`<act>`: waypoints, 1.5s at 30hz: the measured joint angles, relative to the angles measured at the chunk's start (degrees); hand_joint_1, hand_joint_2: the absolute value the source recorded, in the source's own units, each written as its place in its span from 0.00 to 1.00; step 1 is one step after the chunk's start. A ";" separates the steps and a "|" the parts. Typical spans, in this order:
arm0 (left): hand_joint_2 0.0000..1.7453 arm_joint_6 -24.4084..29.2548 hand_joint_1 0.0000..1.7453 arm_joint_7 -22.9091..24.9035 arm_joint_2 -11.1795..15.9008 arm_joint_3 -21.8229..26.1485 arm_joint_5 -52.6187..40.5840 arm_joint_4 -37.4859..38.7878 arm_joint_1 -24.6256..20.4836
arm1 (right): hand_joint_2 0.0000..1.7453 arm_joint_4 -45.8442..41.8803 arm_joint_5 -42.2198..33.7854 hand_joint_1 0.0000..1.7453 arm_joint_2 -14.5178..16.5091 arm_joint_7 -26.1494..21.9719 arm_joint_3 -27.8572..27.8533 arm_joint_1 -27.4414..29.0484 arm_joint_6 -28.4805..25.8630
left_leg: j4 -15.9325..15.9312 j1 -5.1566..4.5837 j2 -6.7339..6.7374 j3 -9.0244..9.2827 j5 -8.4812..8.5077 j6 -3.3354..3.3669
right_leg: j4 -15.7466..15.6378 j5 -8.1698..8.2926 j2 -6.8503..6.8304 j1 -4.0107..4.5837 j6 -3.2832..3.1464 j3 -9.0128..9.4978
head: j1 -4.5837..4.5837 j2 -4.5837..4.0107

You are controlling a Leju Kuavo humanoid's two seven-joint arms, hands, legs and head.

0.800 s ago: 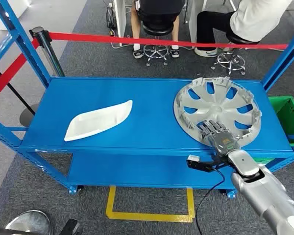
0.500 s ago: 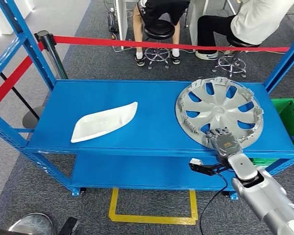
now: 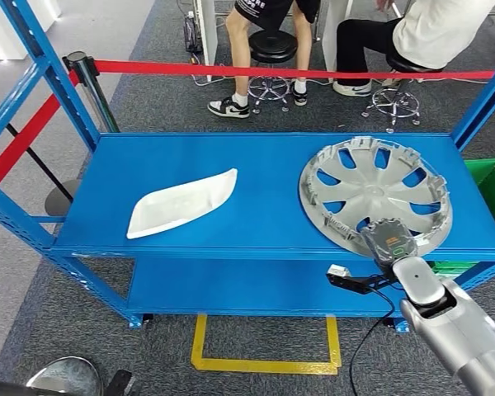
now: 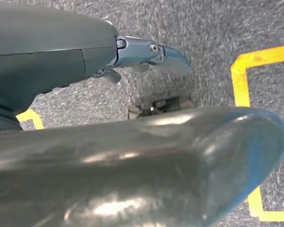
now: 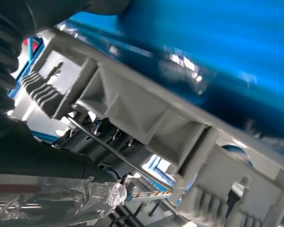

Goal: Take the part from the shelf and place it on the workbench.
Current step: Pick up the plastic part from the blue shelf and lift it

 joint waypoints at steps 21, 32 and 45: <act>0.00 0.83 0.00 -2.79 -0.39 2.53 0.72 0.03 0.37 | 1.00 -38.43 -20.54 1.00 -9.97 -9.27 -16.45 17.62 -9.80 | -3.16 -0.19 -1.06 1.54 0.22 2.48 | -1.56 -0.11 -0.68 -0.17 2.51 1.01 | 0.29 0.00; 0.00 1.08 0.00 -4.13 -0.39 3.12 0.15 0.03 0.37 | 1.00 -47.68 -44.80 1.00 -7.50 -23.61 -24.75 25.31 -6.84 | -3.41 -0.17 -1.05 1.82 0.26 2.42 | -1.44 -0.26 -0.67 -0.16 2.38 1.10 | 0.29 0.00; 1.00 0.97 0.00 -6.14 -0.42 3.72 -0.81 0.03 0.44 | 1.00 -50.11 -64.62 1.00 0.74 -30.88 -28.85 32.23 0.83 | -3.42 -0.13 -1.05 1.85 0.25 2.38 | -1.42 -0.30 -0.67 -0.16 2.34 1.11 | 0.29 0.00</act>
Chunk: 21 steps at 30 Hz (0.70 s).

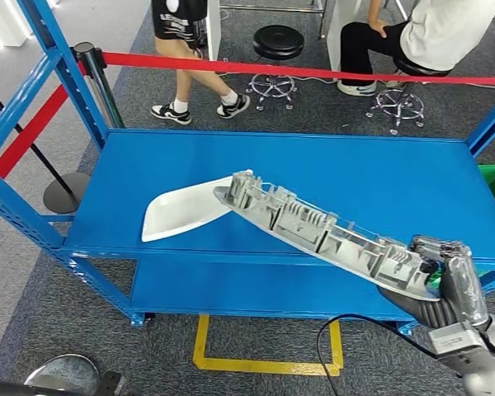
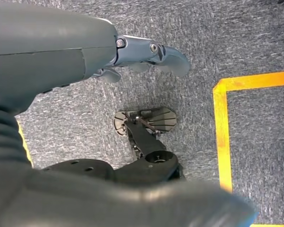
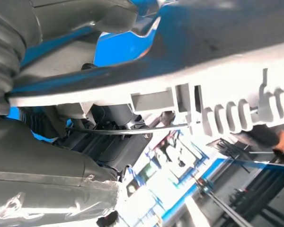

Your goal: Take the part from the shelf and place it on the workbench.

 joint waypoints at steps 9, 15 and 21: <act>1.00 -0.17 0.00 -0.02 -0.03 0.02 -0.28 0.00 0.03 | 1.00 -0.27 -1.61 1.00 2.24 -0.61 -1.27 1.33 1.18 | 0.00 0.00 0.00 0.04 0.00 0.00 | 0.00 -0.02 0.01 0.00 0.03 0.03 | 0.00 0.00; 1.00 -0.17 0.00 -0.02 -0.03 0.04 -0.27 0.00 0.03 | 1.00 -0.27 -1.70 1.00 2.66 -0.61 -1.78 1.38 1.19 | 0.00 0.00 0.00 0.05 0.00 0.00 | 0.00 -0.02 0.01 0.00 0.03 0.04 | 0.00 0.00; 1.00 -0.22 0.00 0.07 -0.03 0.04 -0.56 0.00 0.04 | 1.00 -0.27 -6.37 1.00 3.35 -1.42 -2.37 1.89 4.73 | 0.00 0.00 0.00 0.06 0.00 -0.01 | 0.00 -0.03 0.01 0.00 0.04 0.04 | 0.00 0.00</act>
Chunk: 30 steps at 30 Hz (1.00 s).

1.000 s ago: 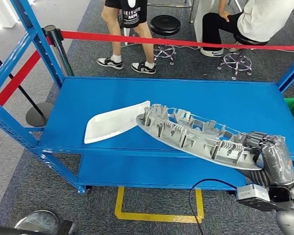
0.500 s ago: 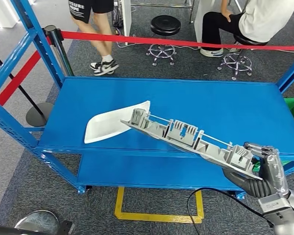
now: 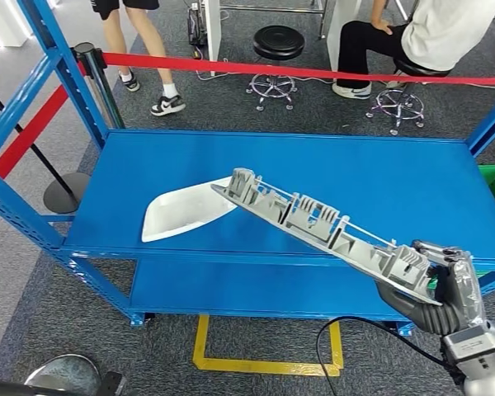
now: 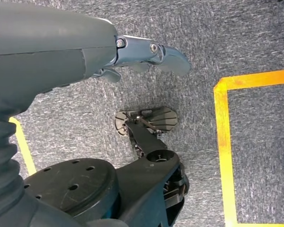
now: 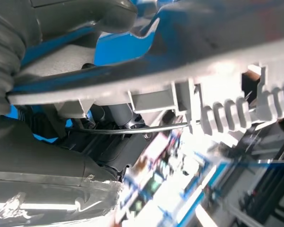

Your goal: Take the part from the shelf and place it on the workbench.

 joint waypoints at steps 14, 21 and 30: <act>1.00 2.68 0.00 -3.11 -0.90 2.85 3.85 0.00 0.09 | 1.00 0.10 -38.21 1.00 5.08 6.24 -11.39 8.46 18.10 | -0.01 -0.01 -0.07 0.06 -0.11 -0.03 | -0.02 -0.15 -0.08 -0.01 -0.03 0.02 | 0.01 0.00; 1.00 -1.04 0.00 -4.28 -1.76 5.62 6.84 0.00 -0.05 | 1.00 -0.79 -45.32 1.00 10.90 14.94 -22.94 13.67 32.49 | -0.06 -0.17 -0.07 0.22 -0.36 -0.04 | -0.10 -0.19 0.03 -0.11 0.01 0.13 | -0.01 0.00; 1.00 -2.03 0.00 -1.87 -2.66 6.90 5.63 0.00 -0.08 | 1.00 -2.96 -47.62 1.00 14.73 19.93 -31.37 15.82 36.88 | -0.34 -1.07 -0.02 0.83 -0.50 1.47 | -0.38 -0.45 0.07 -1.13 1.20 0.76 | -0.01 0.00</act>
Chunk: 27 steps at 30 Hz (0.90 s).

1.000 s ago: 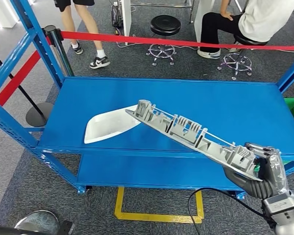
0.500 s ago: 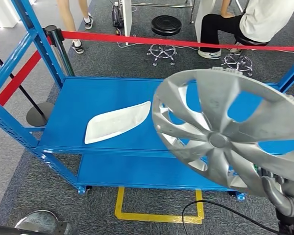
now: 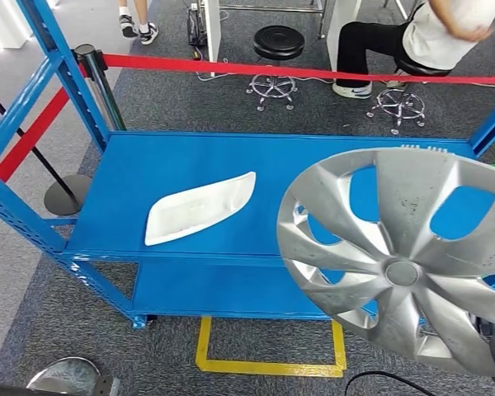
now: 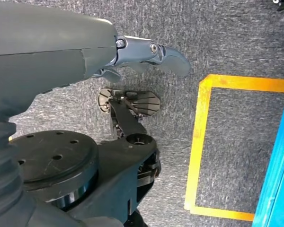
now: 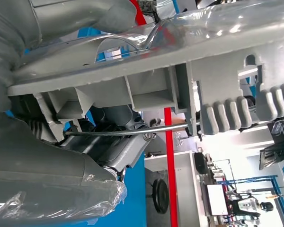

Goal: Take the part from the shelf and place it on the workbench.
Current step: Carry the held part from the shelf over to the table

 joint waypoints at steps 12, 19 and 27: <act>1.00 0.33 0.00 0.75 -0.68 0.18 -0.23 0.00 -0.07 | 1.00 -1.62 0.93 1.00 1.65 0.70 -1.99 0.45 0.47 | 0.14 0.13 -0.24 0.35 0.57 -0.97 | 2.82 -1.77 0.86 0.96 -1.29 0.79 | 0.37 0.00; 1.00 0.36 0.00 0.74 -0.67 0.19 -0.23 0.00 -0.11 | 1.00 -2.19 1.22 1.00 2.17 0.63 -2.27 0.50 0.48 | 8.97 0.35 0.24 -3.55 -6.41 -2.92 | 3.17 0.02 0.71 1.37 -4.76 -2.13 | 0.13 0.00; 1.00 0.57 0.00 0.14 -0.64 0.19 -0.64 0.00 -0.74 | 1.00 -2.82 4.40 1.00 3.30 -0.99 -2.26 0.38 0.53 | 1.00 -0.58 0.46 6.46 -5.69 -0.95 | 3.29 3.49 0.12 2.36 -4.17 -5.93 | 0.14 0.00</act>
